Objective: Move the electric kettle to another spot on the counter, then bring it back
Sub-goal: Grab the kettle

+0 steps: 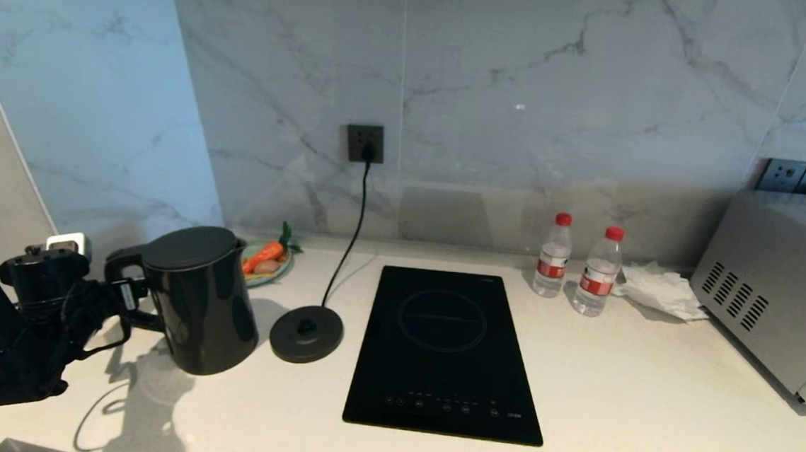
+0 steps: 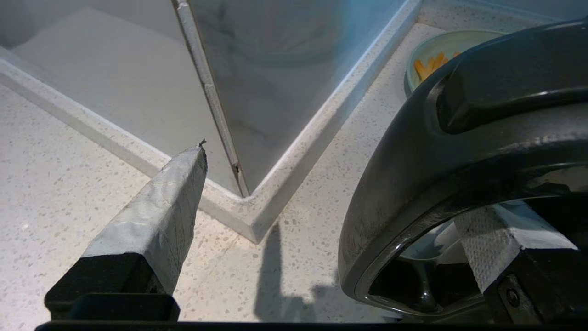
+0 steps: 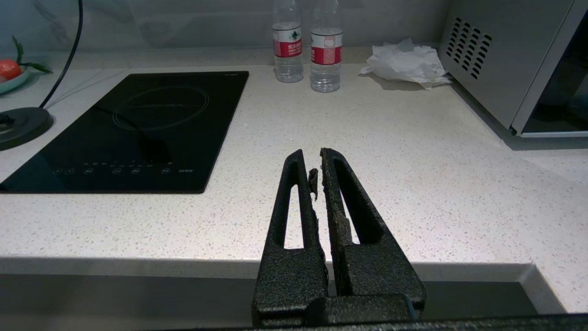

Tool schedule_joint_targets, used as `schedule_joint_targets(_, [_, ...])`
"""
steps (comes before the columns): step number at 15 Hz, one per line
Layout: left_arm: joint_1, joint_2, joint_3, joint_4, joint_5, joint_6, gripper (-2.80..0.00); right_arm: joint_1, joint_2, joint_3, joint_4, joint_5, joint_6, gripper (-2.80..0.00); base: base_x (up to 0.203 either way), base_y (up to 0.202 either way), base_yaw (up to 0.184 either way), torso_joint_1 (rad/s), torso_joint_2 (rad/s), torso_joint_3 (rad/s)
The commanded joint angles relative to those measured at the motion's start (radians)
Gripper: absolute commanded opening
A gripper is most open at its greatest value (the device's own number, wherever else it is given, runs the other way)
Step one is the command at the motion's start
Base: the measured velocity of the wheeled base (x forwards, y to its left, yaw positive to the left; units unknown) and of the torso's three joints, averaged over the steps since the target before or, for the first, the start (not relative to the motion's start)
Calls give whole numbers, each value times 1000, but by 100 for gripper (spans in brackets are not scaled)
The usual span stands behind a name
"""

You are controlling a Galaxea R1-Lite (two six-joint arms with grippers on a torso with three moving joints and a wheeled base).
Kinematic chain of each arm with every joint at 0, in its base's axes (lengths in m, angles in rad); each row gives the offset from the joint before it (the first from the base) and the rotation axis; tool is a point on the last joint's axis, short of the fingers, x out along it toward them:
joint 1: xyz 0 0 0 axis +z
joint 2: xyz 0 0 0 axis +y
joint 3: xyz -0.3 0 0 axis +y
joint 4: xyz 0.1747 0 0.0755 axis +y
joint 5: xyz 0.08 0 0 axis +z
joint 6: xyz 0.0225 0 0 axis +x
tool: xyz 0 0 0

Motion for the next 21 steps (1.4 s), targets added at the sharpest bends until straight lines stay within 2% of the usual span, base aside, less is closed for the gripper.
schedule_joint_targets(1, [-2,12,-15,-7,1,-2,0,0,0,1,0,0,0,-280,0,0,0,0,0,0])
schedule_joint_targets(21, [4,19,-14,-9,11,-7,0,0,0,0,0,0,0,-280,0,0,0,0,0,0])
